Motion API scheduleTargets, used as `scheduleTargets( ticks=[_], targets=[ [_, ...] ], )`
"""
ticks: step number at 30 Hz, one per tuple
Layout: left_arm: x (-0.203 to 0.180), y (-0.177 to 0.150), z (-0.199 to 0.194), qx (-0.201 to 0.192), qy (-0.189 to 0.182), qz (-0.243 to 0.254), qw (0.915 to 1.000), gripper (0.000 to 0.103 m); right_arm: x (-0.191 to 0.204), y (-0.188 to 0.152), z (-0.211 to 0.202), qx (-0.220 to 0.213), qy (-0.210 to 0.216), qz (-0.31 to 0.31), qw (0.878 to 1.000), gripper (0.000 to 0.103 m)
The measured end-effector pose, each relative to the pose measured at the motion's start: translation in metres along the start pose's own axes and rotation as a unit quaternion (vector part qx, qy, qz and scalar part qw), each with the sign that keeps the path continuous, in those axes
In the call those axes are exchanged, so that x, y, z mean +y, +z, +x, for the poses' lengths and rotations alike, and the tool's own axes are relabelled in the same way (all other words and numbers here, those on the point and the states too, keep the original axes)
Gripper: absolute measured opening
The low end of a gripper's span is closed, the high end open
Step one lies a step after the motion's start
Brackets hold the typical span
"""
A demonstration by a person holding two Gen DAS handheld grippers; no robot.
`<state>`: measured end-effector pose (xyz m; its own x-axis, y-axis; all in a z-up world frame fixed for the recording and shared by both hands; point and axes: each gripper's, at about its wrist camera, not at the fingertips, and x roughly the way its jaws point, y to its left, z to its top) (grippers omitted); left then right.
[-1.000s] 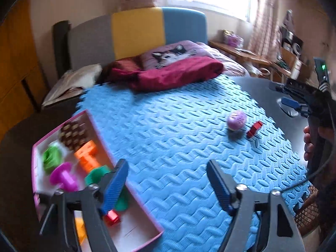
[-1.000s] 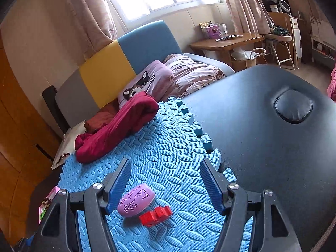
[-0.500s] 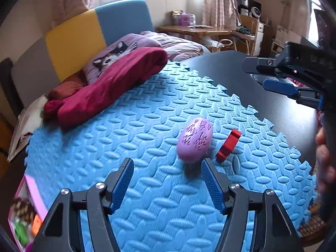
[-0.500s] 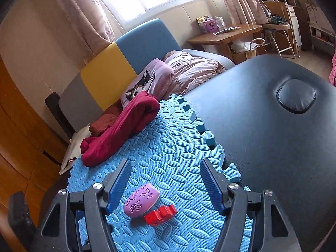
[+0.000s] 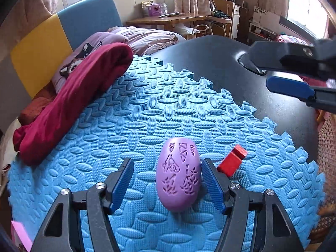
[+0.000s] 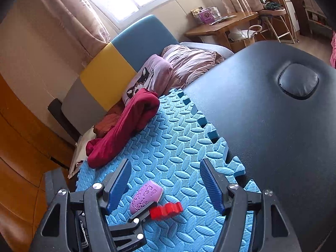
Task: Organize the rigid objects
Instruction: 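Grasp the purple patterned egg with the left tool, then grasp the red plastic piece with the right tool while left tool holds purple egg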
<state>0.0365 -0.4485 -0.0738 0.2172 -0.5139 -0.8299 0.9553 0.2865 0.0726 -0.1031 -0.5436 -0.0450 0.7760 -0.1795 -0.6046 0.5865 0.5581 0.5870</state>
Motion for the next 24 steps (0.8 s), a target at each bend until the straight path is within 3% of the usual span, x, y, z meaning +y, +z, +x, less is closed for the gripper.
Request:
scheduleTargets(
  ticks=[5,7,8,15,24],
  targets=[
    [0.01,0.003,0.015,0.014,-0.018,-0.02,0.9996,0.067,-0.003,0.001,0.004,0.009,-0.001,0.009,1.0,0.069],
    [0.015,0.0,0.015,0.012,-0.022,-0.043,0.9988,0.055,-0.003,0.0,0.007,0.015,-0.004,0.008,1.0,0.069],
    [0.015,-0.003,0.012,0.009,-0.015,-0.045,0.9988,0.044,-0.004,0.0,0.008,0.018,-0.004,0.008,1.0,0.069],
    [0.021,-0.042,-0.015,-0.006,0.013,-0.124,0.9921,0.044,0.003,-0.007,0.021,0.053,-0.001,-0.009,0.999,0.069],
    [0.021,-0.11,-0.061,-0.038,0.045,-0.219,0.9739,0.044,0.02,-0.023,0.04,0.109,0.001,-0.054,0.993,0.07]
  ],
)
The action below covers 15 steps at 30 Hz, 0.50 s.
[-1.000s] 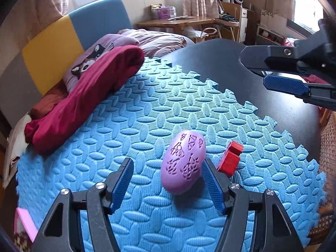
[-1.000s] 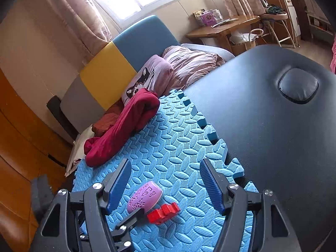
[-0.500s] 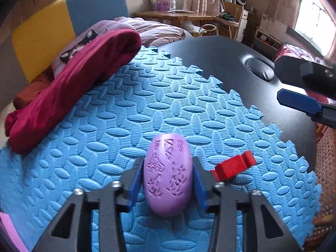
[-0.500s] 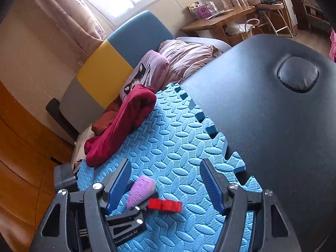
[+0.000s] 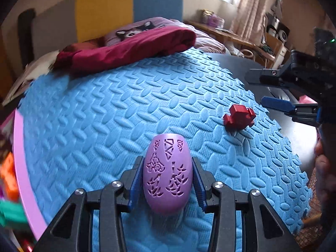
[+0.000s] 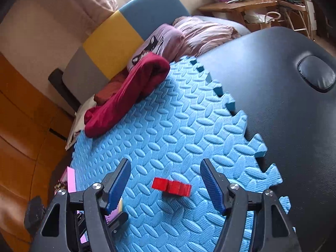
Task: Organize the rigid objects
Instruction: 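Grasp the red plastic piece with the right tool while left tool holds purple egg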
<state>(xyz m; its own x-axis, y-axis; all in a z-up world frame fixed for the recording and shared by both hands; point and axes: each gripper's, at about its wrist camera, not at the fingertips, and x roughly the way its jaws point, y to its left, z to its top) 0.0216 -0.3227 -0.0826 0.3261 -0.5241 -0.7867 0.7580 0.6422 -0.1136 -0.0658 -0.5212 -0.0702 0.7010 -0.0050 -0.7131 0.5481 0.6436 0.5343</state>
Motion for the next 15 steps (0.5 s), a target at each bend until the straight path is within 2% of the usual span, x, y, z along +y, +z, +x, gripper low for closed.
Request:
scheduleTargets(
  ticks=[2,7,15],
  targets=[
    [0.006,-0.01,-0.006,-0.007,0.007,-0.017,0.9998,0.044,0.004,-0.002,0.003,0.006,-0.006,-0.012,1.0,0.071],
    [0.009,-0.019,-0.01,-0.025,0.017,-0.02,0.9993,0.044,0.013,-0.007,0.016,0.028,-0.026,-0.039,0.998,0.073],
    [0.008,-0.02,-0.009,-0.026,0.016,-0.02,0.9993,0.044,0.027,-0.016,0.028,0.035,-0.073,-0.093,0.992,0.073]
  ],
)
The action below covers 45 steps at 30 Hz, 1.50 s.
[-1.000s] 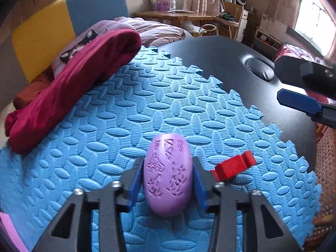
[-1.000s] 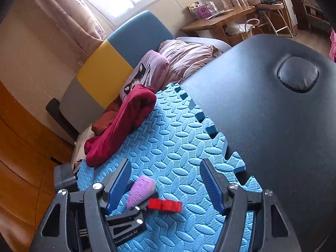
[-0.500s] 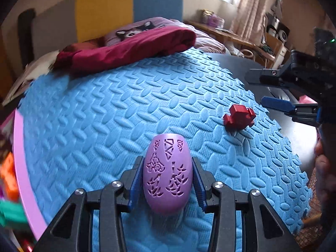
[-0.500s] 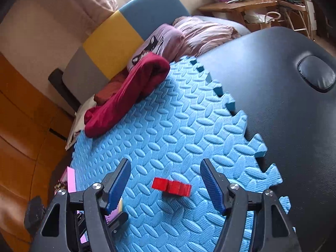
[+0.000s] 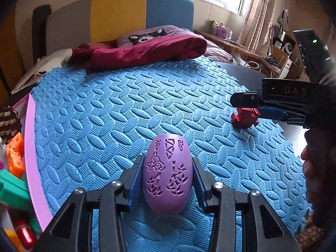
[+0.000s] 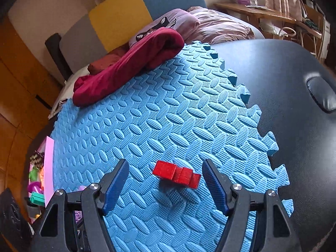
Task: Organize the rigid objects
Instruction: 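Grasp the red plastic piece with the right tool while left tool holds purple egg, then carry the purple egg toward the tray with the left tool while right tool holds red piece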
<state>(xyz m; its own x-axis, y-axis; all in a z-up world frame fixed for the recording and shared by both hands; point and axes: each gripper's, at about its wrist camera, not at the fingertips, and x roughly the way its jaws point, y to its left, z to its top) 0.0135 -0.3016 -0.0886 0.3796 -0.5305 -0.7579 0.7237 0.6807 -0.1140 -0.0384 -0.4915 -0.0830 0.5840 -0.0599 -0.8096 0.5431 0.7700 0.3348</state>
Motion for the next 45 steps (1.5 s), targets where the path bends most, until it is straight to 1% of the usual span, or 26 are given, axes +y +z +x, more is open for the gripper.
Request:
scheduleTargets(
  ticks=[5,8,9,10,11,13,15,19,22,26,33,36,45],
  targets=[
    [0.0,0.0,0.0,0.0,0.0,0.0,1.0,0.044,0.001,-0.001,0.003,-0.004,-0.018,-0.006,1.0,0.073],
    [0.0,0.0,-0.001,-0.002,-0.001,-0.001,1.0,0.044,0.005,-0.002,0.009,0.009,-0.025,-0.02,0.999,0.073],
    [0.0,0.0,-0.001,-0.002,0.0,0.0,1.0,0.044,0.009,-0.003,0.014,0.021,-0.03,-0.036,0.999,0.068],
    [0.0,-0.001,0.0,-0.002,0.001,0.0,1.0,0.044,0.014,-0.005,0.018,0.029,-0.046,-0.057,0.997,0.048],
    [0.0,-0.001,0.0,-0.002,0.001,0.001,1.0,0.044,0.018,-0.006,0.018,0.025,-0.057,-0.072,0.995,0.048],
    [0.0,-0.001,-0.001,-0.003,0.0,0.0,1.0,0.044,0.023,-0.008,0.019,0.022,-0.058,-0.086,0.994,0.048],
    [0.001,-0.001,-0.001,-0.003,-0.002,-0.002,1.0,0.044,0.029,-0.011,0.021,0.021,-0.07,-0.104,0.992,0.048],
    [0.001,-0.001,-0.001,-0.004,-0.003,-0.003,1.0,0.044,0.028,-0.012,0.022,0.023,-0.07,-0.105,0.992,0.049],
    [0.001,-0.001,-0.001,-0.004,-0.004,-0.004,1.0,0.044,0.032,-0.013,0.023,0.024,-0.075,-0.114,0.99,0.052],
    [0.001,-0.001,-0.002,-0.004,-0.006,-0.006,1.0,0.044,0.034,-0.014,0.025,0.021,-0.082,-0.123,0.989,0.053],
    [0.001,-0.001,-0.002,-0.004,-0.006,-0.007,0.9999,0.044,0.038,-0.018,0.025,0.002,-0.096,-0.135,0.986,0.053],
    [0.001,-0.001,-0.002,-0.004,-0.005,-0.007,1.0,0.044,0.041,-0.021,0.025,-0.012,-0.104,-0.146,0.984,0.052],
    [0.002,0.0,-0.003,-0.003,-0.006,-0.011,0.9999,0.045,0.044,-0.022,0.026,-0.039,-0.113,-0.154,0.981,0.05]
  ],
)
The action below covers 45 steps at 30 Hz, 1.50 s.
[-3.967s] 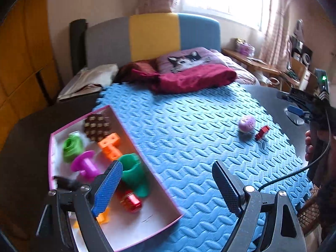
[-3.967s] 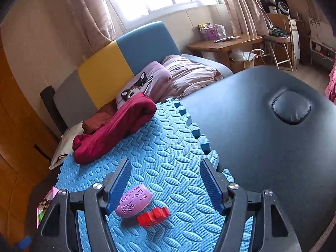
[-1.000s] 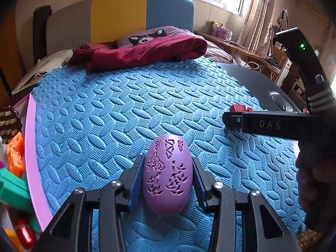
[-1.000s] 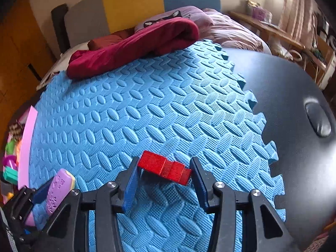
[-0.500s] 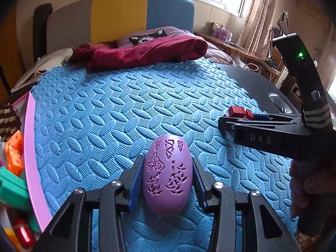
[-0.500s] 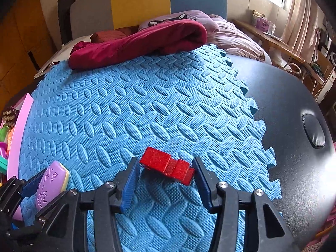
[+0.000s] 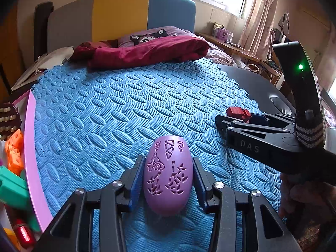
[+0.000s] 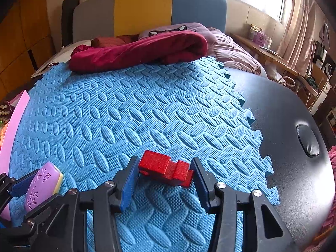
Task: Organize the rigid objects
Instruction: 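Carry the purple egg toward the tray with the left tool while right tool holds red piece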
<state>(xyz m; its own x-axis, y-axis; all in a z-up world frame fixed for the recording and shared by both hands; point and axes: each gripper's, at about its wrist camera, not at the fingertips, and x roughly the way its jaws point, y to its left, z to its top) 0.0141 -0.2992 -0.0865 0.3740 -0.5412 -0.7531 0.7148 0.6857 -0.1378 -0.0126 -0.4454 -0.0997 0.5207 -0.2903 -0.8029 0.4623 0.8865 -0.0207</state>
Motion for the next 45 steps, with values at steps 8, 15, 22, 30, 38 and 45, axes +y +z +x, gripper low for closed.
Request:
scheduleTargets(
  ticks=[8,15,22,30,38,45],
  targets=[
    [-0.002,-0.005,-0.005,-0.006,0.013,-0.002,0.9999,0.044,0.0,0.0,0.001,-0.008,-0.002,0.004,1.0,0.05],
    [0.008,-0.008,-0.012,-0.012,0.025,-0.022,0.9994,0.044,0.001,0.0,0.001,-0.008,-0.002,0.005,1.0,0.05],
    [0.004,-0.015,-0.026,-0.013,0.033,-0.014,0.9993,0.044,0.001,0.0,0.002,-0.009,-0.003,0.004,1.0,0.05],
    [0.004,-0.011,-0.053,-0.032,0.035,-0.013,0.9988,0.044,0.001,0.0,0.002,-0.009,-0.003,0.004,1.0,0.05],
    [0.006,-0.001,-0.089,-0.063,0.033,-0.02,0.9972,0.044,0.001,0.001,0.001,-0.01,-0.007,0.001,1.0,0.05],
    [0.011,0.002,-0.109,-0.081,0.031,-0.024,0.996,0.044,0.004,0.0,0.001,-0.011,-0.013,-0.004,1.0,0.05]
  ],
)
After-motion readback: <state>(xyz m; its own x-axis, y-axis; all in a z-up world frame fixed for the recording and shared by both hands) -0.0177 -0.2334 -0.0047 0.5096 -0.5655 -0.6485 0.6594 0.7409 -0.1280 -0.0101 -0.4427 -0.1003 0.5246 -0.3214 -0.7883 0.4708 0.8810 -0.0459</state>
